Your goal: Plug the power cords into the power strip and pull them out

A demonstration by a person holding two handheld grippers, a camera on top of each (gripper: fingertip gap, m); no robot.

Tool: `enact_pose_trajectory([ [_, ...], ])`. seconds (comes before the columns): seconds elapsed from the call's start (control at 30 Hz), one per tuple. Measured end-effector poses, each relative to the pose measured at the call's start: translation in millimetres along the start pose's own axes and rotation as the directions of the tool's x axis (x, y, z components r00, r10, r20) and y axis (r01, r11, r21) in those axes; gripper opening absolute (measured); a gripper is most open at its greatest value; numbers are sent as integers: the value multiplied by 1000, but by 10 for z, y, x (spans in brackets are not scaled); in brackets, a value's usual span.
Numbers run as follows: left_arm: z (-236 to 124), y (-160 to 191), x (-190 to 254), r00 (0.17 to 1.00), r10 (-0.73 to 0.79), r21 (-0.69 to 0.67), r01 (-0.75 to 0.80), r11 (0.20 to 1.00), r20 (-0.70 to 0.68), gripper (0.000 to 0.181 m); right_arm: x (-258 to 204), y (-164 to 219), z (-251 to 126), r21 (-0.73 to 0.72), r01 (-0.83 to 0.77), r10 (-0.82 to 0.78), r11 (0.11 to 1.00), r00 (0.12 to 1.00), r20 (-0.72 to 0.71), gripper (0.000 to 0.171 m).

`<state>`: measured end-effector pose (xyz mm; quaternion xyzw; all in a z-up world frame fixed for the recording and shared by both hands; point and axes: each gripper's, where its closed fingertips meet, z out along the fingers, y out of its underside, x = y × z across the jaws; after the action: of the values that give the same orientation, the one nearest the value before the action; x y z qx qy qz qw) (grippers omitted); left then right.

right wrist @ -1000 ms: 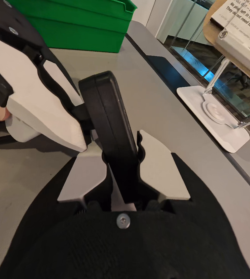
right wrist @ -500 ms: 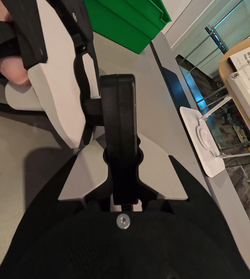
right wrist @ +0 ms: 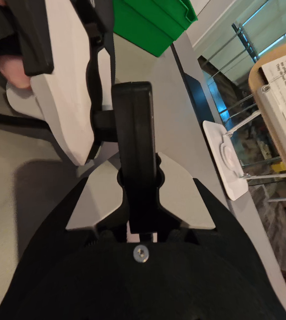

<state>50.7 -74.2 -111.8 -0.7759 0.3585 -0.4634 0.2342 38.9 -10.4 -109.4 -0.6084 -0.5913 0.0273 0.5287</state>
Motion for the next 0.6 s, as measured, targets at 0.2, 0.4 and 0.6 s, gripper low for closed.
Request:
enact_pose_trajectory([
  [0.2,11,48,71,999,24,-65,-27,998,-47,20,-64,28,-112,71,24,-27,997,999,34,33],
  [0.4,41,94,53,999,-2,-60,0,998,-43,21,-110,39,-78,28,-60,58,998,996,65,31],
  [0.6,19,1,19,1000,-20,17,20,1000,-13,20,-35,-5,-23,1,-127,127,992,992,-2,30],
])
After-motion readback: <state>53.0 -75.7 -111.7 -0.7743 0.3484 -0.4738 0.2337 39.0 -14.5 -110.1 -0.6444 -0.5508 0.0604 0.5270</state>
